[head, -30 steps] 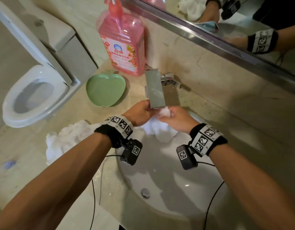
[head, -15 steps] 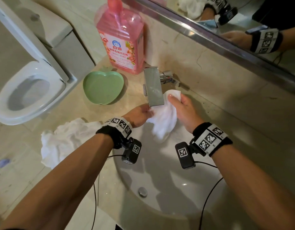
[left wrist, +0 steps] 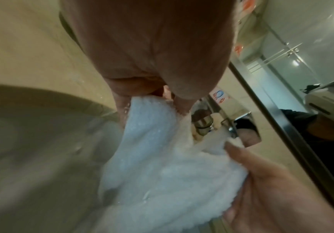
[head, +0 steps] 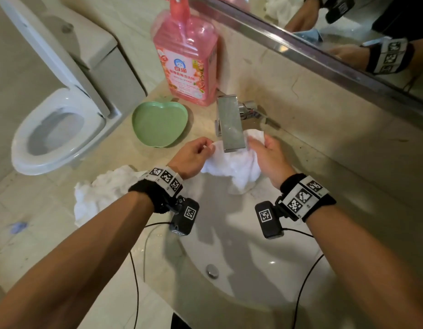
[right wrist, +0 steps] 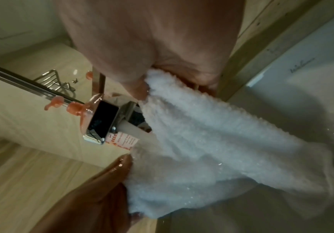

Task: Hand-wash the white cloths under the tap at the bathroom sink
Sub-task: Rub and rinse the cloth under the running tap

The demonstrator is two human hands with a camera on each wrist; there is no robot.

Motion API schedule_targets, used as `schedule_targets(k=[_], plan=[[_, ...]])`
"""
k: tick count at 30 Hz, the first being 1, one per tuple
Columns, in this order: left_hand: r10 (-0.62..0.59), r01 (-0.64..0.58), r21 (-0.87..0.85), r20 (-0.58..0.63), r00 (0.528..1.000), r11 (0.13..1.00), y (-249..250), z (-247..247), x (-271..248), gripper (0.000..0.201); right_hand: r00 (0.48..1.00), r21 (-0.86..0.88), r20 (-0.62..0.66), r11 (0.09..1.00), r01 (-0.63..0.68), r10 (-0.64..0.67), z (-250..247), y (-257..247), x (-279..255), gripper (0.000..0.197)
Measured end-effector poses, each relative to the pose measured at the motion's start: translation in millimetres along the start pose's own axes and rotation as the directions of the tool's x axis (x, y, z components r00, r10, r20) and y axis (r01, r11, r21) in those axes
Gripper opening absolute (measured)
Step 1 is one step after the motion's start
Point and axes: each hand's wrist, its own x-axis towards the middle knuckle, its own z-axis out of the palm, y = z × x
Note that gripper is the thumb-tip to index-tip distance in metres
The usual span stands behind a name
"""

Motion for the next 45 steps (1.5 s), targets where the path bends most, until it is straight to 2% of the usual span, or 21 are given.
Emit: schedule_targets(k=[3,6,9,11,12,15,17,19,22,24,26,29,32,34,37,39,42,45], plan=[[0.041,-0.04,0.007,-0.06,0.997,0.999,8.5,-14.1,-9.2,0.02,1.0,-0.094,0.0,0.995,-0.012,0.012,7.6,9.7,0.4,0.019],[0.08,-0.082,-0.008,-0.127,0.989,0.997,20.1,-28.5,-17.7,0.022,1.0,-0.192,0.001,0.981,0.018,-0.018,12.4,15.7,1.6,0.015],[0.134,-0.134,0.013,-0.114,0.984,0.991,32.7,-37.5,-24.4,0.018,0.996,-0.265,0.086,0.963,0.054,-0.032,17.2,15.8,1.3,0.024],[0.157,-0.154,0.03,-0.099,0.983,0.988,39.3,-40.4,-27.2,0.018,0.987,-0.332,0.163,0.941,0.072,-0.018,23.0,14.7,2.5,0.017],[0.169,-0.166,0.037,-0.1,0.98,0.985,41.1,-41.1,-28.1,0.018,0.98,-0.362,0.197,0.93,0.064,0.009,26.1,13.1,3.0,0.011],[0.179,-0.178,0.02,-0.12,0.976,0.984,40.9,-40.2,-28.9,0.02,0.973,-0.334,0.217,0.943,-0.002,0.079,35.0,13.7,7.0,0.023],[0.15,-0.15,0.012,-0.113,0.982,0.989,34.7,-34.3,-28.4,0.023,0.988,-0.225,0.142,0.974,-0.031,0.065,37.5,13.5,8.8,0.026],[0.094,-0.091,0.06,-0.065,0.993,0.994,25.0,-22.2,-28.2,0.026,0.995,-0.219,0.092,0.975,-0.026,0.047,34.6,11.6,9.1,0.022],[0.003,0.002,0.1,-0.051,0.999,0.995,12.1,-7.7,-25.2,0.027,0.99,-0.401,0.129,0.916,-0.006,0.063,19.2,11.7,7.4,0.027],[-0.067,0.071,0.031,-0.106,0.992,0.997,7.0,-6.0,-21.5,0.027,0.987,-0.532,0.142,0.847,0.014,0.072,4.7,17.0,3.8,0.035],[-0.128,0.125,-0.027,-0.155,0.98,0.992,2.5,-6.8,-18.2,0.026,0.991,-0.614,0.115,0.789,0.021,0.064,-9.8,25.2,-1.0,0.034],[-0.17,0.171,-0.011,-0.199,0.965,0.985,-2.8,-6.2,-14.6,0.024,1.0,-0.603,0.005,0.797,-0.019,0.028,-29.3,36.1,-6.0,0.015],[-0.224,0.231,0.005,-0.228,0.948,0.973,-4.9,-7.8,-12.9,0.027,0.998,-0.578,-0.025,0.814,-0.06,0.056,-42.0,41.5,-11.4,0.029],[-0.24,0.247,0.019,-0.169,0.956,0.969,-4.1,-7.7,-13.5,0.026,0.998,-0.517,-0.02,0.854,-0.056,0.054,-42.9,42.8,-14.7,0.033],[-0.223,0.229,0.091,-0.07,0.972,0.969,4.0,1.0,-15.9,0.023,0.998,-0.318,0.018,0.947,-0.045,0.054,-31.0,37.9,-18.2,0.016],[-0.205,0.207,0.072,-0.029,0.978,0.976,14.2,11.6,-17.4,0.024,0.996,-0.218,0.058,0.974,-0.059,0.074,-17.5,30.4,-21.9,0.01],[-0.199,0.199,0.044,0.004,0.98,0.979,25.7,27.5,-17.5,0.02,0.997,-0.278,0.07,0.961,-0.003,0.023,2.5,21.6,-26.2,0.019],[-0.247,0.247,0.009,0.002,0.969,0.969,29.1,35.3,-19.1,0.019,0.996,-0.412,-0.018,0.908,0.071,-0.086,15.9,19.0,-32.4,0.028]])
